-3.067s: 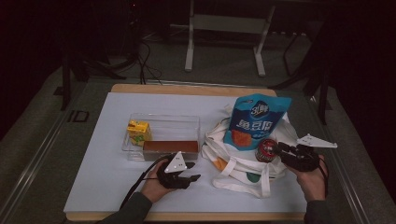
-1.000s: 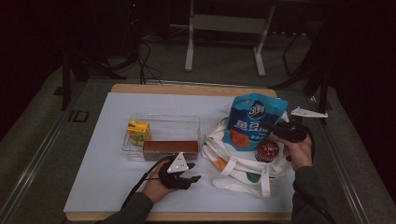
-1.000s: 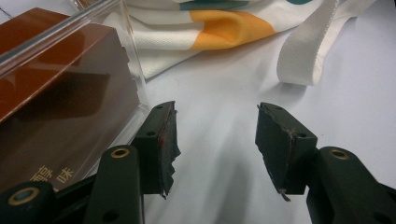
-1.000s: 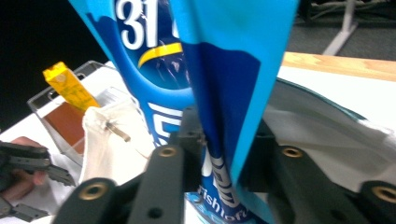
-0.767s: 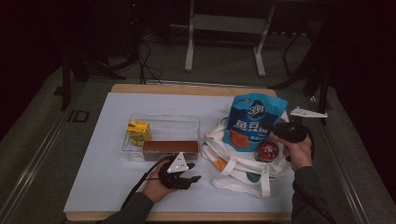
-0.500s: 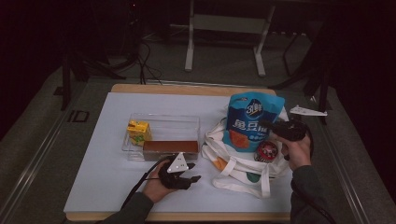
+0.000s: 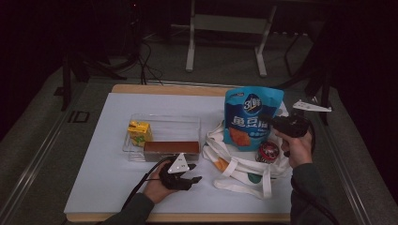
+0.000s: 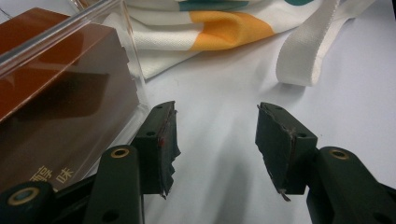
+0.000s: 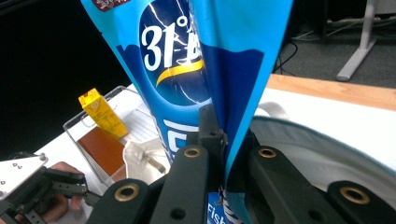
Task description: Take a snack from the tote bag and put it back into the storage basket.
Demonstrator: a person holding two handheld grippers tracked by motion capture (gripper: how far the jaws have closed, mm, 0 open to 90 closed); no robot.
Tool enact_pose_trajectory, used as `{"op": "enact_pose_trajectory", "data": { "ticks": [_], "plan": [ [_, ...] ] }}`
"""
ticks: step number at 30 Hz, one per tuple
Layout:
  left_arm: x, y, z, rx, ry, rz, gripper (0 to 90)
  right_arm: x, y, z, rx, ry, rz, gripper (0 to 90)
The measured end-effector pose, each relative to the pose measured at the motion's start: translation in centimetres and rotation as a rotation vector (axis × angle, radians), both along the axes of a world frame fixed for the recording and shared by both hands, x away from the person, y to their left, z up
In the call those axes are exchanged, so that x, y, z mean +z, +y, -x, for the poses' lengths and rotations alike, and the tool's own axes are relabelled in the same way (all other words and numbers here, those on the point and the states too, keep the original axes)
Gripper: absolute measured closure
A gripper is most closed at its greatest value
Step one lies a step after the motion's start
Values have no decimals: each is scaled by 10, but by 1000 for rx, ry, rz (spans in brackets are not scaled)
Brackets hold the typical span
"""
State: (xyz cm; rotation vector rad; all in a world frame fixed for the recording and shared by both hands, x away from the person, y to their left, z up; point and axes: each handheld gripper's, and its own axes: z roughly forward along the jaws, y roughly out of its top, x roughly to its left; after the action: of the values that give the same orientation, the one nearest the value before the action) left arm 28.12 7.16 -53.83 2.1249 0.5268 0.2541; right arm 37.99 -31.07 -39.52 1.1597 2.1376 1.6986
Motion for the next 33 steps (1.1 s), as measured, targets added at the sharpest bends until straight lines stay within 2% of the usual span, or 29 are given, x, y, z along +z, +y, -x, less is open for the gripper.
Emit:
{"op": "enact_pose_trajectory", "data": {
  "ticks": [5,12,22,33],
  "plan": [
    [0,0,0,0,2,0,479,10,4,4,4,-19,-32,889],
    [0,0,0,3,-2,-1,479,23,9,8,11,-38,-26,889],
    [0,0,0,2,0,0,479,26,10,11,-1,-39,-38,889],
    [0,0,0,0,1,0,475,39,16,17,2,-54,-37,889]
  ]
}}
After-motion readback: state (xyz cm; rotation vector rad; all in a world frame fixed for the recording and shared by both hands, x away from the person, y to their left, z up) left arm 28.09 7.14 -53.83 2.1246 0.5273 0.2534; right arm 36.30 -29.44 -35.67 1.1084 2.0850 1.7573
